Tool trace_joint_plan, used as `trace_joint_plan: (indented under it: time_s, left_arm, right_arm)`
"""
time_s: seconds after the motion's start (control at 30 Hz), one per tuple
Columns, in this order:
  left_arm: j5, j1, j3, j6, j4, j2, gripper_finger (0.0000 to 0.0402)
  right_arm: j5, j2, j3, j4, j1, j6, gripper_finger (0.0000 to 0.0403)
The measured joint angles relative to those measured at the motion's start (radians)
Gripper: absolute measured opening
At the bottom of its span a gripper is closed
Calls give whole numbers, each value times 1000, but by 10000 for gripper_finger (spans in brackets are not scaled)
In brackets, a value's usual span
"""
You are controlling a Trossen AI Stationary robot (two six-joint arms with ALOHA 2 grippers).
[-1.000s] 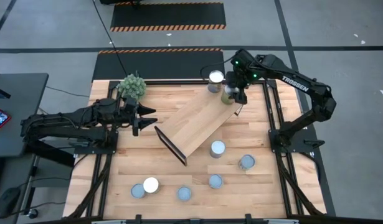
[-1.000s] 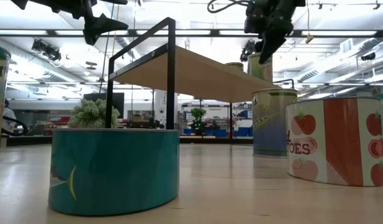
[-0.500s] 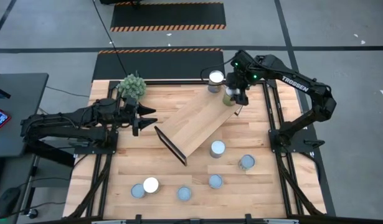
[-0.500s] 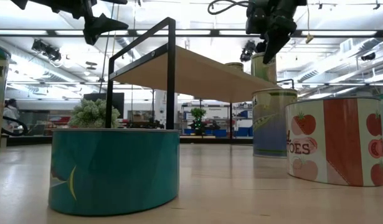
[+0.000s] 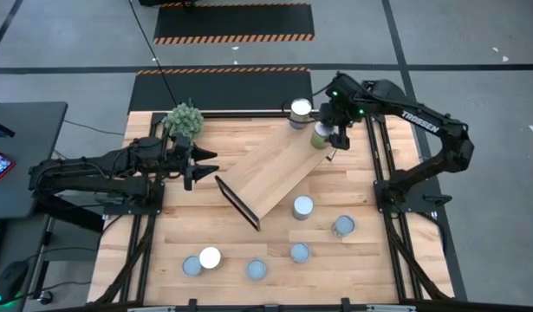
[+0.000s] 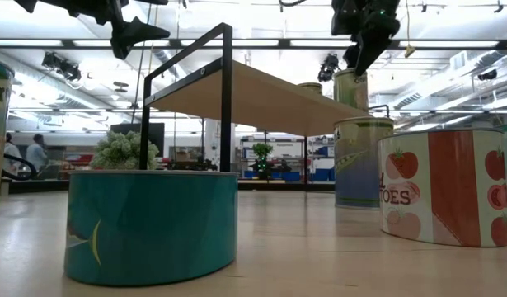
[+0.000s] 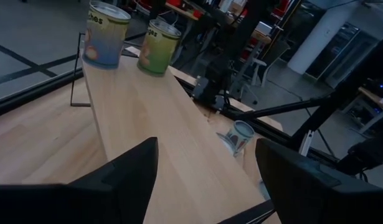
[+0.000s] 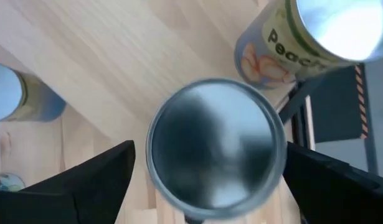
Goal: Pick and place cans onto a shelf
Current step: Put the canned oranges on the shelf, then put the big canned peas on the shelf
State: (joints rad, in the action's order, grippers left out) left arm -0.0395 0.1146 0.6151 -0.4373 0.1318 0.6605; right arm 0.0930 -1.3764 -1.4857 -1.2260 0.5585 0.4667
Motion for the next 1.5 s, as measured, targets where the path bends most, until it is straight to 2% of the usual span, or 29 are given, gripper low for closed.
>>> trace_joint_plan:
  time_s: [0.23, 0.5, 0.73, 0.97, 1.27, 1.5]
  left_arm:
    - [0, 0, 0, 20, 0, 0, 275]
    - [47, 0, 0, 30, -1, 0, 275]
    - [63, 0, 0, 30, -1, 0, 275]
    - [63, 0, 0, 51, -1, 0, 275]
    - [64, 0, 0, 68, -1, 0, 275]
    - [63, 0, 0, 68, -1, 0, 275]
  right_arm:
    - [-95, 64, 0, -3, -37, -47, 398]
    - [-136, 126, 0, -4, -92, -161, 397]
    - [-233, 158, 0, -93, -212, -312, 397]
    - [-226, 151, 1, -206, -354, -536, 388]
    - [-214, 154, 112, -163, -545, -835, 381]
    - [-232, 144, 245, 58, -684, -1053, 380]
